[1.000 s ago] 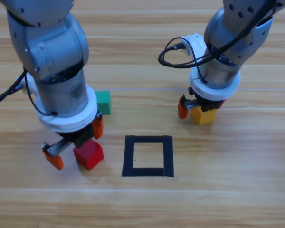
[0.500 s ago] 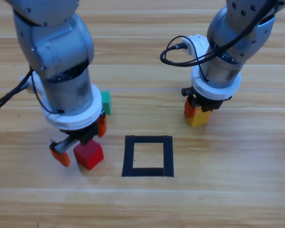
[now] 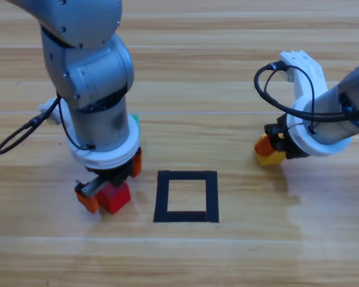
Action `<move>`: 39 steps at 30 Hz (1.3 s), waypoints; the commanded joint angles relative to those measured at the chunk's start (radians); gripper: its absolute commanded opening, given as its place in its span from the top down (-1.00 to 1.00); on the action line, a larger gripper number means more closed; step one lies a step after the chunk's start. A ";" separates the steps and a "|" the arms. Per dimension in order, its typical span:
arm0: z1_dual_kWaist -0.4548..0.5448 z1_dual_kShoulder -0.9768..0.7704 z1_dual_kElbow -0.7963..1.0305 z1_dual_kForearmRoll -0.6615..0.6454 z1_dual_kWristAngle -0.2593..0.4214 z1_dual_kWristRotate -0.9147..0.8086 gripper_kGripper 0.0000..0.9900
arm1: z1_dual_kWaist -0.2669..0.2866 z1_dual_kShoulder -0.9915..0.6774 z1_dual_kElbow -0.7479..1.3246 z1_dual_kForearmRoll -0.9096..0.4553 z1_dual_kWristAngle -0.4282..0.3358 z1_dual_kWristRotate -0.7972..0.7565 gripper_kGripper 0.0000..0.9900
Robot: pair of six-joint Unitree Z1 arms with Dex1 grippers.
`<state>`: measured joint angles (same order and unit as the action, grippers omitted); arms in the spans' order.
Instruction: Stack the blocks in the rectangular block: red at the bottom, yellow in the middle, green on top
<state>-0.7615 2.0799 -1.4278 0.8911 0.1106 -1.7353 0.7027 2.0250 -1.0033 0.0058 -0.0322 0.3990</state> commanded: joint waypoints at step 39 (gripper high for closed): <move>0.099 -0.040 0.115 -0.024 0.000 0.226 0.72 | 0.187 -0.203 -0.172 0.554 -0.112 0.250 0.62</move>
<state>-0.7151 2.0597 -1.3237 0.8600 0.1110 -1.5818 0.8463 1.7716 -1.1988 0.5439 -0.1085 0.6349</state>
